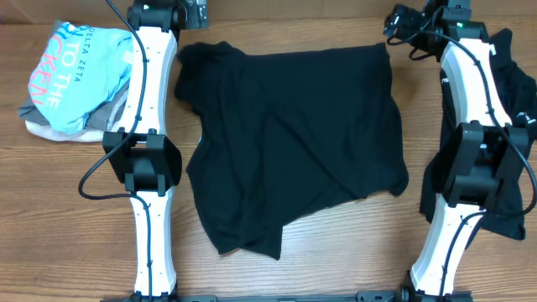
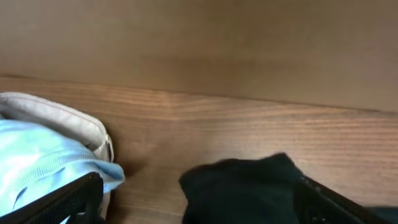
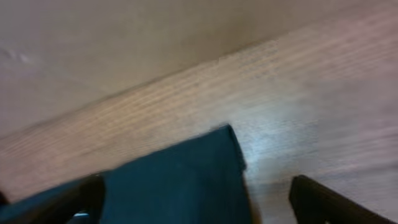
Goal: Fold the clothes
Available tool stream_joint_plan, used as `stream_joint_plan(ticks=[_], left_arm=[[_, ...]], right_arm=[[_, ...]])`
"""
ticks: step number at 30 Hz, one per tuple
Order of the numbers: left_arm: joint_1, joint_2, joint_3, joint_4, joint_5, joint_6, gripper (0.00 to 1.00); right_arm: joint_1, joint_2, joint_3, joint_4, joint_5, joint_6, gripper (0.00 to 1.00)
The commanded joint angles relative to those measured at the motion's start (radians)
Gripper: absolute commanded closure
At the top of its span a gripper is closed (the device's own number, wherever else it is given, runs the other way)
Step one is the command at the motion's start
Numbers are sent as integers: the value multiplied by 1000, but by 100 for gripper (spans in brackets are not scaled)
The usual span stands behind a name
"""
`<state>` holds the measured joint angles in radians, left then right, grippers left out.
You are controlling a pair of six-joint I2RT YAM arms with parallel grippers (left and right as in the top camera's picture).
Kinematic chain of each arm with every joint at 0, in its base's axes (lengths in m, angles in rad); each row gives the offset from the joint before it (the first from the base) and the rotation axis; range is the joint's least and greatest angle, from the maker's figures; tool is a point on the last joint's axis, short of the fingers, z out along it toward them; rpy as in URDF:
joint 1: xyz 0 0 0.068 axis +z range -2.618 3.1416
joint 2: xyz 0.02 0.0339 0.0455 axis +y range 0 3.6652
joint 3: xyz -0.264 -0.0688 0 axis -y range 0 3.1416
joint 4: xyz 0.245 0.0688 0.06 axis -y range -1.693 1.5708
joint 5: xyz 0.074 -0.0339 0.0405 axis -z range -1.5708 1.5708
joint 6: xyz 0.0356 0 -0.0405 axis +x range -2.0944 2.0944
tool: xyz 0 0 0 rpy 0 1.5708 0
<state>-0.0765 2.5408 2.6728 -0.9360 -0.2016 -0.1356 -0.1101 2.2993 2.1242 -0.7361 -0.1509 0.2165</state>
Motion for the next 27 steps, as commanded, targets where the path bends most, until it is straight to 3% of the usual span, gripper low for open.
stream_joint_plan(ticks=[1, 11, 20, 27], left_arm=[[3, -52, 14, -44, 17, -14, 0], [-3, -395, 14, -351, 279, -36, 0], [-18, -593, 13, -730, 224, -98, 0], [-49, -682, -37, -754, 265, -98, 0]], right_arm=[[-11, -57, 71, -63, 18, 4, 0], [-18, -343, 226, -558, 1, -16, 0], [-18, -529, 227, -896, 1, -6, 0], [-18, -651, 225, -958, 1, 21, 0]])
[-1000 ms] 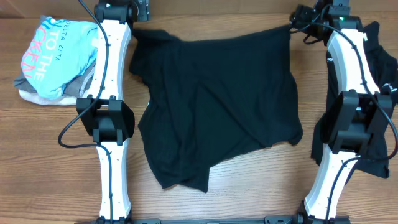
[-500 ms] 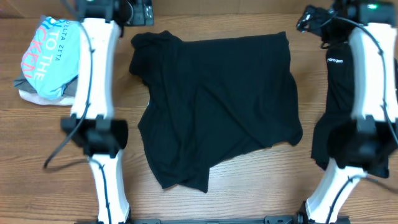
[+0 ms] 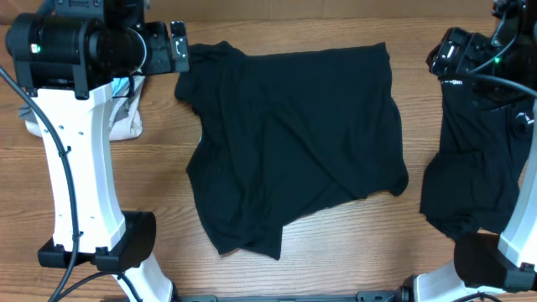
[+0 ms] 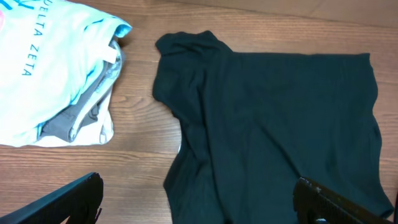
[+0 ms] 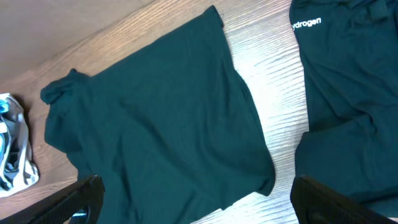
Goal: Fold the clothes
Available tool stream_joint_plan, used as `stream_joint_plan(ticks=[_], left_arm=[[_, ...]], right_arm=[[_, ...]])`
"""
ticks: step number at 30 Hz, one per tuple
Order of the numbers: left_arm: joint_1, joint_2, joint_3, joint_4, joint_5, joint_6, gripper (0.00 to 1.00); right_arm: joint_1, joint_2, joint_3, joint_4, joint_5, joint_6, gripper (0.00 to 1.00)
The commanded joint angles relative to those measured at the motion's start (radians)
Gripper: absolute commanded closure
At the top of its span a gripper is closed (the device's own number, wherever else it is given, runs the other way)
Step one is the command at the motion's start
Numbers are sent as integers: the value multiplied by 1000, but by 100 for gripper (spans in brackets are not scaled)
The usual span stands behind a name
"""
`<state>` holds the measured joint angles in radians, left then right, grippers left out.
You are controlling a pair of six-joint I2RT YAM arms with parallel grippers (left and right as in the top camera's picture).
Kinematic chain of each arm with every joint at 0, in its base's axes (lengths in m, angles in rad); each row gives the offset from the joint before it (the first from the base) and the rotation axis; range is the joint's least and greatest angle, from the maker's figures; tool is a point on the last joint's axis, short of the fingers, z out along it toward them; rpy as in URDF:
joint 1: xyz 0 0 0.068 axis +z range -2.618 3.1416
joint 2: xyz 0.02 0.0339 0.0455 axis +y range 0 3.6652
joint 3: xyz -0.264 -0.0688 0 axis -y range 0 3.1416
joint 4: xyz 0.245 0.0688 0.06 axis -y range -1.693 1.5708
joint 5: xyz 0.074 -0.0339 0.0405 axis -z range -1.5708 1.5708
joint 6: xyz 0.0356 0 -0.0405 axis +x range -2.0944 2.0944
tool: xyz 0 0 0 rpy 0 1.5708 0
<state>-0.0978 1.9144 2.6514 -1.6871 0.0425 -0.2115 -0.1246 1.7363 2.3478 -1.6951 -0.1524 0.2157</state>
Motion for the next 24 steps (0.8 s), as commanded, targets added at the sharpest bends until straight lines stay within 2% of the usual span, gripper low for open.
stream_joint_plan(ticks=[1, 4, 8, 12, 16, 21, 22, 24], left_arm=[[-33, -77, -25, -3, 21, -22, 0], [-54, -151, -78, -3, 0, -24, 0], [-77, -285, -249, -3, -46, -72, 0], [-81, -408, -525, -2, -59, -133, 0], [-81, -455, -746, 20, -122, -206, 0], [-82, -464, -1016, 159, -129, -293, 0], [-80, -464, -1125, 237, -132, -322, 0], [-78, -463, -1227, 315, -137, -328, 0]], right_arm=[[-4, -124, -1, 1, 2, 21, 0], [-4, -219, -27, 1, 3, 22, 0], [-4, -381, -143, 1, 18, 32, 0], [-4, -540, -401, 1, 55, 74, 0], [-4, -608, -645, 5, 55, 92, 0], [-4, -611, -904, 70, 39, 91, 0], [-4, -609, -970, 112, 20, 86, 0], [-4, -605, -1020, 155, -17, 64, 0]])
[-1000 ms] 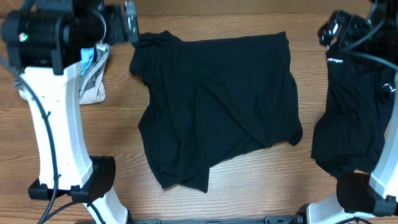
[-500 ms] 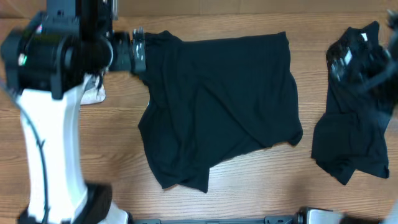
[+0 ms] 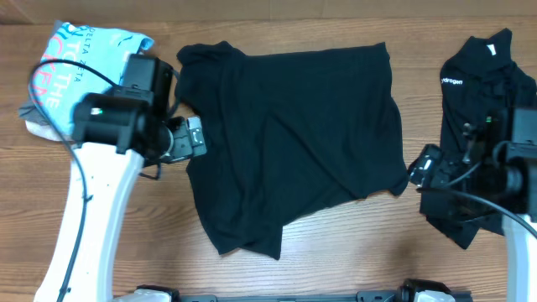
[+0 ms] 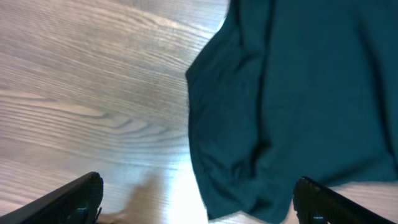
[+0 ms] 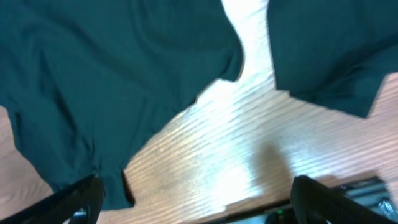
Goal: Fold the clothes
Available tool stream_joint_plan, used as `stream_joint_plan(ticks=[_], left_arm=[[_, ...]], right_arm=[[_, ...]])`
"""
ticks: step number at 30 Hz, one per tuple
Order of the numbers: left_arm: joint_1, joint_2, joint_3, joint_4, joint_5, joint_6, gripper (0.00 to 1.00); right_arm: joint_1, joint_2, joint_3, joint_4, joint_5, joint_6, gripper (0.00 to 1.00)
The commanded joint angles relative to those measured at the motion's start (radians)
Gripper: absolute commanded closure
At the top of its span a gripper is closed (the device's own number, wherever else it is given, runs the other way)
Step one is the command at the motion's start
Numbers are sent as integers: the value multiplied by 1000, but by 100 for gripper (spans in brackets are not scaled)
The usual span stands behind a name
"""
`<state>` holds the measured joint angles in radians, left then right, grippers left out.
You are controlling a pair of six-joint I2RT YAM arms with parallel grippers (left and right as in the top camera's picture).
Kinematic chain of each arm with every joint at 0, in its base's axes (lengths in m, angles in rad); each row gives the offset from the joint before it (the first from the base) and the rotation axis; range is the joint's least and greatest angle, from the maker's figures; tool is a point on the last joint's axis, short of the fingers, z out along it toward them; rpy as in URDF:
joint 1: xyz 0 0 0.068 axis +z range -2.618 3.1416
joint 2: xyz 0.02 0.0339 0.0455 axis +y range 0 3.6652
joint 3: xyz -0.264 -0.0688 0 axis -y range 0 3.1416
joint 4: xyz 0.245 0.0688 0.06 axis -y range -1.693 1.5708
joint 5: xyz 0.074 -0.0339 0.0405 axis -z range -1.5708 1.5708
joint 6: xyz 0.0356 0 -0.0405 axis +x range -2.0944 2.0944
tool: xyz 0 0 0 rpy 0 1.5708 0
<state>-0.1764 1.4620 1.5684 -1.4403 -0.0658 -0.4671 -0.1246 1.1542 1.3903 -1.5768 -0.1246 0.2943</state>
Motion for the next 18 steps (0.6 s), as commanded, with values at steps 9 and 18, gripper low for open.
stream_joint_plan(ticks=[9, 18], left_arm=[[113, -11, -508, 422, 41, -42, 4], [129, -6, -718, 770, 111, 107, 7]], right_arm=[[-4, -7, -102, 112, -56, -63, 0], [-4, -7, -102, 131, -56, -63, 0]])
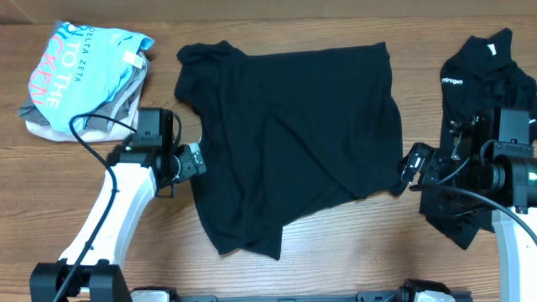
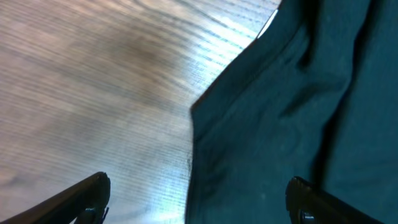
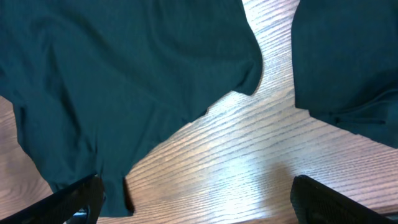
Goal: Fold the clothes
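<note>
A black T-shirt (image 1: 294, 126) lies spread flat in the middle of the table, its lower part rumpled. My left gripper (image 1: 191, 159) is low at the shirt's left edge and open. In the left wrist view the gripper (image 2: 198, 202) straddles that edge of the shirt (image 2: 298, 112), one fingertip (image 2: 87, 194) over bare wood. My right gripper (image 1: 411, 166) is beside the shirt's lower right corner, also open. In the right wrist view the gripper (image 3: 199, 202) has bare wood between its fingers, and the shirt (image 3: 124, 74) lies ahead to the left.
A folded pile topped by a light blue printed shirt (image 1: 75, 71) sits at the far left. A heap of black clothes (image 1: 487, 84) lies at the right, under and beside the right arm, and shows as a dark garment (image 3: 348, 56) in the right wrist view.
My left gripper has moved nearer along the shirt's left edge and come down close to it. My right gripper has shifted slightly left toward the shirt's lower right corner. Both stay open.
Both grippers were open and low at the shirt's far corners. Then they were high above the table, looking down on the whole shirt. Then they were at the shirt's left and right sides, and now they are low at its left edge and lower right corner.
</note>
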Available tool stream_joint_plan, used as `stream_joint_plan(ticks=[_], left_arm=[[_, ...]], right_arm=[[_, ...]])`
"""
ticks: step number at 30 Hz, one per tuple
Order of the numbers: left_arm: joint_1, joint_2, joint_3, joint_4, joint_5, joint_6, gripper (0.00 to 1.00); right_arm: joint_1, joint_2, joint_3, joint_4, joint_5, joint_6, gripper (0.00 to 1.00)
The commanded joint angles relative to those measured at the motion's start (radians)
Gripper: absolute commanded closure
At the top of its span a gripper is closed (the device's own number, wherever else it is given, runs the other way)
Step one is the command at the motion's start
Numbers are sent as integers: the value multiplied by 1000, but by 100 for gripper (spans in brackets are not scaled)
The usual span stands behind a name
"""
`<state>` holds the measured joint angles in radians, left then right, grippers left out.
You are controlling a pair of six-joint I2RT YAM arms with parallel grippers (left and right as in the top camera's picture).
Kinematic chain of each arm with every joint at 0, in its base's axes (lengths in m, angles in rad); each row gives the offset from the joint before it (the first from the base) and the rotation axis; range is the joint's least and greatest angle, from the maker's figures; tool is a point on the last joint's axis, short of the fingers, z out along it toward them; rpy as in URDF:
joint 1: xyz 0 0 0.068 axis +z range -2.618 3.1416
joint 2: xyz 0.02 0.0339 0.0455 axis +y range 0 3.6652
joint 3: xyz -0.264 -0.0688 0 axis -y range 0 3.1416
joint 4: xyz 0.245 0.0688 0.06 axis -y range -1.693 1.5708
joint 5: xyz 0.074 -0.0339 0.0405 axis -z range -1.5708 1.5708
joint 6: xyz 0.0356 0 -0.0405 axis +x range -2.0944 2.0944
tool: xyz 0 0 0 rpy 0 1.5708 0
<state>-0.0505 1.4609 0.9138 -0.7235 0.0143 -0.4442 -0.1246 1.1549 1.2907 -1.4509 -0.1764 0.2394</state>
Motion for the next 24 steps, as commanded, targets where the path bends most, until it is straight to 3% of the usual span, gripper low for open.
stream_joint_plan(ticks=[1, 6, 16, 19, 22, 24], left_arm=[[5, 2, -80, 81, 31, 97, 8], [5, 73, -99, 133, 35, 134, 10], [5, 269, -99, 282, 51, 172, 30], [5, 299, -99, 293, 57, 172, 42], [5, 316, -99, 300, 64, 167, 64], [5, 322, -99, 302, 69, 167, 68]], right_arm=[[-4, -8, -2, 5, -4, -8, 0], [-4, -8, -2, 6, -4, -7, 0], [-4, -8, -2, 15, -3, -7, 0], [-4, -8, -2, 19, -3, -7, 0], [-4, -8, -2, 28, -4, -7, 0], [-4, -8, -2, 32, -4, -7, 0]])
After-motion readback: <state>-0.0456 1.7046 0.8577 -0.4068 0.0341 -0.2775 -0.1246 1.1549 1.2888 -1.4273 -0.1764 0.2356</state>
